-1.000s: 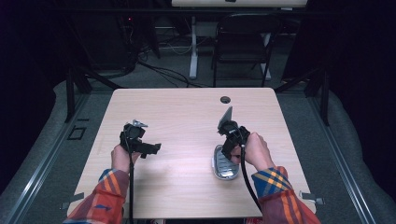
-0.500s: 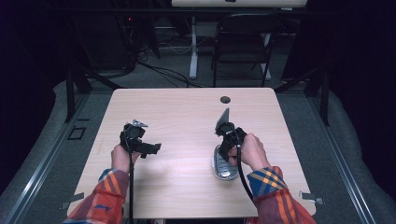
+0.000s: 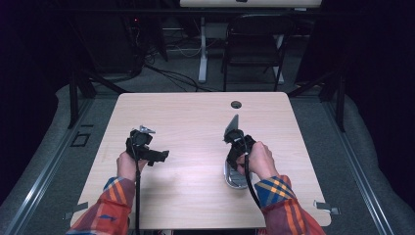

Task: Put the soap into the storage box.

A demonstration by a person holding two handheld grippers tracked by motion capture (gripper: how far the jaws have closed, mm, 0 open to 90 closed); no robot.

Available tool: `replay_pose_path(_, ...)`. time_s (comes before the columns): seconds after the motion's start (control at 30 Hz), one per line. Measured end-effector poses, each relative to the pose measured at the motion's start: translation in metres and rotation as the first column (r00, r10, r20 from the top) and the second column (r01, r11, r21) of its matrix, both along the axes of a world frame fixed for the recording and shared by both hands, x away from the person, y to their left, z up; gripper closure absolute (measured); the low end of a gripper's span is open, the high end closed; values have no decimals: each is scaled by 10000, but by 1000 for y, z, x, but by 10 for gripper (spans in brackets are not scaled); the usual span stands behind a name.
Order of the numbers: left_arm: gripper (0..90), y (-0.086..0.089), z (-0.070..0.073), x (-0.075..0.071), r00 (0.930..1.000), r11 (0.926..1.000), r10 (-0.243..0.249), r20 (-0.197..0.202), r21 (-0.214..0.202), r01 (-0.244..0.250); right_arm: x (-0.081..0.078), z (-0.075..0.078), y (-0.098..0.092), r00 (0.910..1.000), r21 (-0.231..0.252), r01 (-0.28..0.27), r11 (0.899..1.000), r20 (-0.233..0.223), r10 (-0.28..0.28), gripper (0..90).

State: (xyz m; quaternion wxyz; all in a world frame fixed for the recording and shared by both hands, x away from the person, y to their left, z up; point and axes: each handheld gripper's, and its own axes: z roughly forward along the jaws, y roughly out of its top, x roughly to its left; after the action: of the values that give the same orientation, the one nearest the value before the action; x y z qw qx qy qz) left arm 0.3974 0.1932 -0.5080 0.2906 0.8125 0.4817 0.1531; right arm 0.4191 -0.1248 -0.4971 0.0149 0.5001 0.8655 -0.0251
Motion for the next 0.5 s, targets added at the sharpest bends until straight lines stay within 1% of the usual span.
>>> replay_pose_path(0.13, 0, -1, 0, 0, 10000, 10000, -15, -6, 10, 15, -1, -3, 0, 9996, 136, 279, 9995, -89, -278, 368)
replay_pose_path(0.17, 0, -1, 0, 0, 10000, 10000, -22, -16, -2, 22, -1, -3, 0, 9994, 136, 343, 9993, -60, -342, 368)
replay_pose_path(0.2, 0, -1, 0, 0, 10000, 10000, -21, -14, -1, 21, -2, -5, 0, 9983, 312, 563, 9979, 137, -567, 367)
replay_pose_path(0.3, 0, -1, 1, -1, 10000, 10000, -34, 7, 12, 34, -3, -3, -1, 9985, 196, 550, 9983, -33, -549, 365)
replay_pose_path(0.37, 0, -1, 0, 0, 10000, 10000, -29, 8, -14, 29, -7, -5, -1, 9960, 569, 855, 9947, 218, -869, 346)
replay_pose_path(0.4, 0, -1, 0, 0, 10000, 10000, -30, 19, 0, 30, -6, 1, -4, 9981, 343, 610, 9975, -57, -608, 336)
replay_pose_path(0.43, 0, -1, 0, 0, 10000, 10000, -14, 32, -5, 14, -7, 1, -4, 9976, 500, 689, 9964, -11, -690, 331)
replay_pose_path(0.5, 0, 0, 0, 0, 10000, 10000, -12, 22, -24, 12, -8, 6, -7, 9983, 660, 579, 9961, -101, -574, 326)
